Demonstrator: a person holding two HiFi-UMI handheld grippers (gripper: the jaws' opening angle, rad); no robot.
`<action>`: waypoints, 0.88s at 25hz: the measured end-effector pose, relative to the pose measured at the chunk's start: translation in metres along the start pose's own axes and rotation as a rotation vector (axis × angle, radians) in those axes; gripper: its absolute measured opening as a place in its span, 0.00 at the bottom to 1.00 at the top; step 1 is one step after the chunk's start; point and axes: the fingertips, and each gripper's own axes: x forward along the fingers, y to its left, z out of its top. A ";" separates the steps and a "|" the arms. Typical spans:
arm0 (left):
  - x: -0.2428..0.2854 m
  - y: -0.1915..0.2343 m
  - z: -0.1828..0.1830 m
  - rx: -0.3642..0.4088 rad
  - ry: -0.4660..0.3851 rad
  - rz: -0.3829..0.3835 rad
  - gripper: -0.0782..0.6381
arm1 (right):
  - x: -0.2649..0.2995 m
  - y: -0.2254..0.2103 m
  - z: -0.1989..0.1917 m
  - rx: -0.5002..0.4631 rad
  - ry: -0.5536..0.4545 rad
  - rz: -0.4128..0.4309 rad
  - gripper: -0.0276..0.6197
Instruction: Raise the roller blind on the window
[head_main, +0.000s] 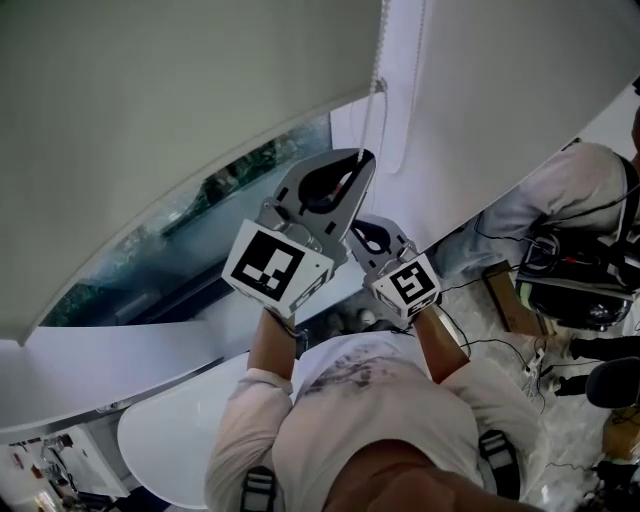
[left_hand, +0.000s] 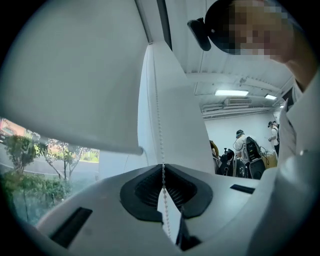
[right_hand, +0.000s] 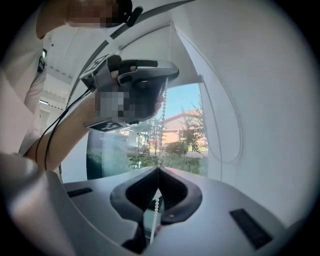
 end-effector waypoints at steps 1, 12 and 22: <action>-0.001 -0.002 -0.009 -0.011 0.005 0.001 0.12 | 0.000 0.001 -0.009 0.005 0.018 0.001 0.14; -0.013 -0.009 -0.091 -0.128 0.031 0.009 0.12 | -0.002 0.004 -0.091 0.053 0.168 0.004 0.14; -0.025 -0.014 -0.147 -0.173 0.086 0.036 0.13 | -0.001 0.013 -0.148 0.083 0.274 0.030 0.14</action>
